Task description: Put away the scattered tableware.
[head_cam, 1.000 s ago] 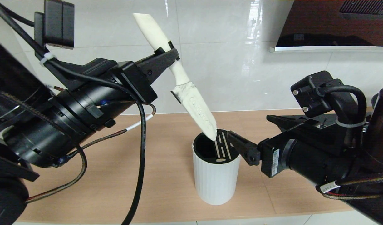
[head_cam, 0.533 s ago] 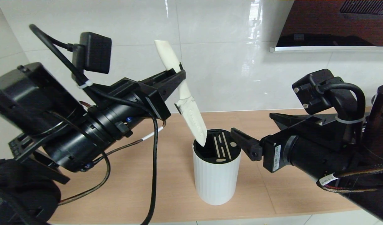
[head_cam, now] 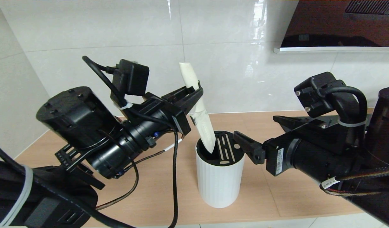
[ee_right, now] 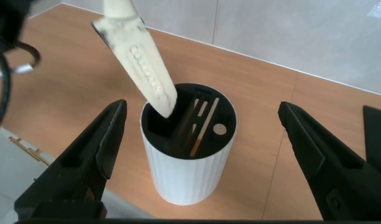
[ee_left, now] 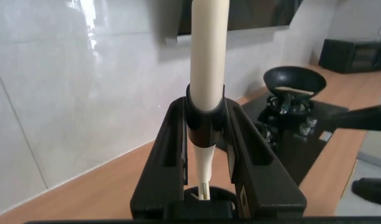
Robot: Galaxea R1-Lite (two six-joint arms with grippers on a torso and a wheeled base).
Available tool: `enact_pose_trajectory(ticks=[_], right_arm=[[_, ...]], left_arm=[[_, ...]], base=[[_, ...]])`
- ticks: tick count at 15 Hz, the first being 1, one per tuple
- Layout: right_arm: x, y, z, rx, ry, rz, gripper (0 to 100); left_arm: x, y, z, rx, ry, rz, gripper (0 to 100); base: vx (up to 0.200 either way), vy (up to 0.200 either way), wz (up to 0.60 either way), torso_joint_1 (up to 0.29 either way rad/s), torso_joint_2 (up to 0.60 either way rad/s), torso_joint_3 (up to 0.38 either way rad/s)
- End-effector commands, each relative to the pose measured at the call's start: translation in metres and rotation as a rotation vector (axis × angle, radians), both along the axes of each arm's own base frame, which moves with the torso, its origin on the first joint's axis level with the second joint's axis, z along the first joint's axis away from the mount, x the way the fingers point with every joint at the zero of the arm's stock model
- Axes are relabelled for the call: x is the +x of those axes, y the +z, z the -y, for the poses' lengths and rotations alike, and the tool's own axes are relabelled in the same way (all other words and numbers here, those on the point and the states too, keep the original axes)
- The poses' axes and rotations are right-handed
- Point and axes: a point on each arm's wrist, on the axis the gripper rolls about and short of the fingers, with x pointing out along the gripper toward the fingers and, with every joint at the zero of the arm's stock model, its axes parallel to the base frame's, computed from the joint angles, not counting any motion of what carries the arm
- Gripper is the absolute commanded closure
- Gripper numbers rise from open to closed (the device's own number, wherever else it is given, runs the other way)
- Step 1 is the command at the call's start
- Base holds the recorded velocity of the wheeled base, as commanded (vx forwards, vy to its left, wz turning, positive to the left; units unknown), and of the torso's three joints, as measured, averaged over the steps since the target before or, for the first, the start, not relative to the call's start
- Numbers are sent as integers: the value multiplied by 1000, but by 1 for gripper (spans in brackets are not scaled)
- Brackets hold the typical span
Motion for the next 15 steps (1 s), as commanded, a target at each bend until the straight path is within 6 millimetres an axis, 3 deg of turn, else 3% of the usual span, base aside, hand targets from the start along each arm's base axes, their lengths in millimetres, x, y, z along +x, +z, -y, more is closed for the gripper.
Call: enact_pose_trajectory(ticks=[1, 6, 15], right_arm=[[1, -1, -1, -4, 0, -3, 0], [2, -3, -2, -10, 0, -7, 0], [2, -4, -2, -11, 0, -8, 0]], left_arm=[[5, -10, 4, 19, -1, -29, 100], [-3, -26, 17, 55, -47, -75, 100], [11, -66, 30, 102, -60, -192, 100]], base=[[0, 0, 0, 0, 0, 0], [0, 0, 0, 0, 0, 0], [0, 0, 0, 0, 0, 0]])
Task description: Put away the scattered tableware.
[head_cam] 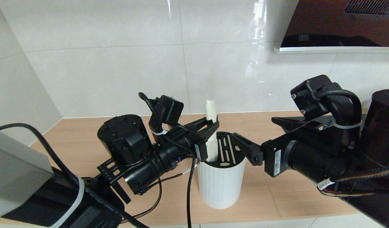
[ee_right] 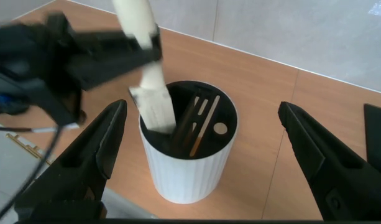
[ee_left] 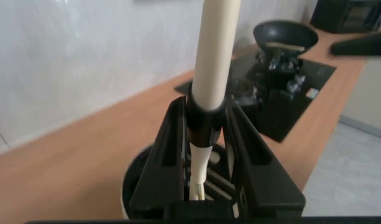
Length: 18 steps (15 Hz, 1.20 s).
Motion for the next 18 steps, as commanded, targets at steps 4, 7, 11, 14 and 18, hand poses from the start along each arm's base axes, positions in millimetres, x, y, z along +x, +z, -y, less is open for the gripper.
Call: enact_pose_trajectory(ticks=[4, 7, 11, 14, 18], right_arm=[[0, -2, 0, -5, 0, -3, 0], [0, -2, 0, -5, 0, -3, 0], [0, -2, 0, -6, 0, -4, 0], [0, -2, 0, -5, 0, -3, 0], [0, -2, 0, -6, 0, -4, 0]], left_arm=[[15, -40, 12, 42, 1, -58, 100], [19, -52, 16, 49, 3, -66, 100], [21, -55, 17, 51, 3, -69, 100], [20, -50, 16, 36, 4, -51, 0], [20, -41, 15, 4, 5, -12, 0]], base=[[0, 0, 0, 0, 0, 0], [0, 0, 0, 0, 0, 0], [0, 0, 0, 0, 0, 0], [0, 0, 0, 0, 0, 0], [0, 0, 0, 0, 0, 0]])
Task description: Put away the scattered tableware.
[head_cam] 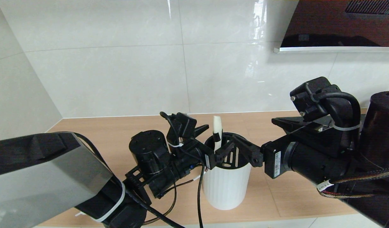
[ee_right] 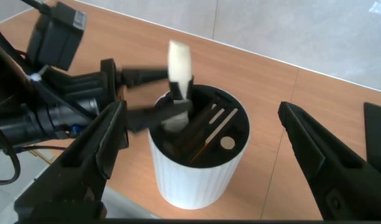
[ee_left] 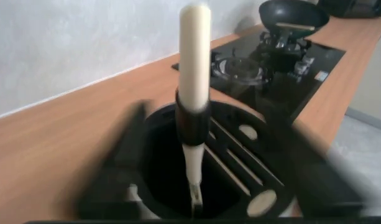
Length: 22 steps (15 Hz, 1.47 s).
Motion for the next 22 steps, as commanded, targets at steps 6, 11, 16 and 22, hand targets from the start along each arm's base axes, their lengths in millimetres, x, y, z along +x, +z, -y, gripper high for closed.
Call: enact_pose_trajectory(ticks=[6, 11, 16, 22], right_arm=[[-1, 1, 1, 5, -1, 4, 0], [2, 15, 34, 61, -89, 44, 0], [-35, 39, 115, 199, -242, 169, 0], [-126, -5, 203, 236, -477, 300, 0]], left_arm=[[-24, 79, -31, -207, 208, 189, 0], [-102, 182, -99, -394, 178, 428, 0], [-195, 189, -180, -236, 294, 277, 0], [-301, 140, -235, -212, 468, 123, 0]], base=[[0, 0, 0, 0, 0, 0], [0, 0, 0, 0, 0, 0], [0, 0, 0, 0, 0, 0], [0, 0, 0, 0, 0, 0]])
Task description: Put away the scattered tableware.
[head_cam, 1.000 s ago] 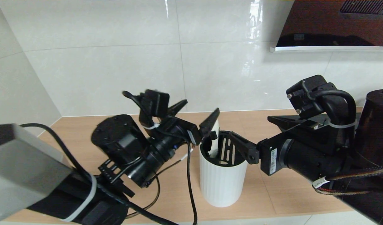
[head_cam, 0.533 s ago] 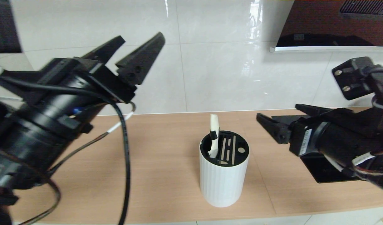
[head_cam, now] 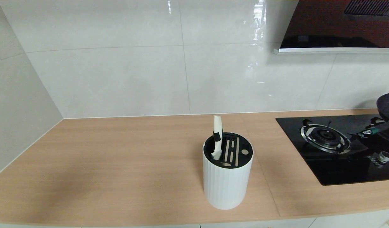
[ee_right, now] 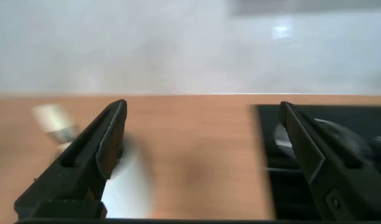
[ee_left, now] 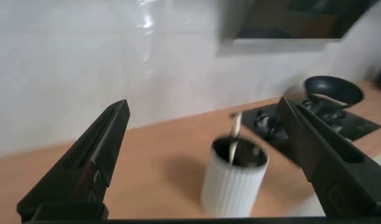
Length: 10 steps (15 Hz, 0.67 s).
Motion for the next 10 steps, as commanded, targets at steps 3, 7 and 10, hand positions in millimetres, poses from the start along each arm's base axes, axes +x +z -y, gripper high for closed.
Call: enact_pose_trajectory(ticks=[3, 7, 10], right_arm=[[-88, -29, 41, 19, -165, 107, 0], [-126, -52, 48, -14, -298, 121, 0], [-128, -65, 43, -15, -385, 106, 0]], left_arm=[[-75, -50, -24, -85, 168, 60, 0], [-94, -72, -24, -100, 273, 97, 0], [-94, -81, -16, -96, 409, 89, 0]], base=[[0, 0, 0, 0, 0, 0], [0, 0, 0, 0, 0, 0], [0, 0, 0, 0, 0, 0]])
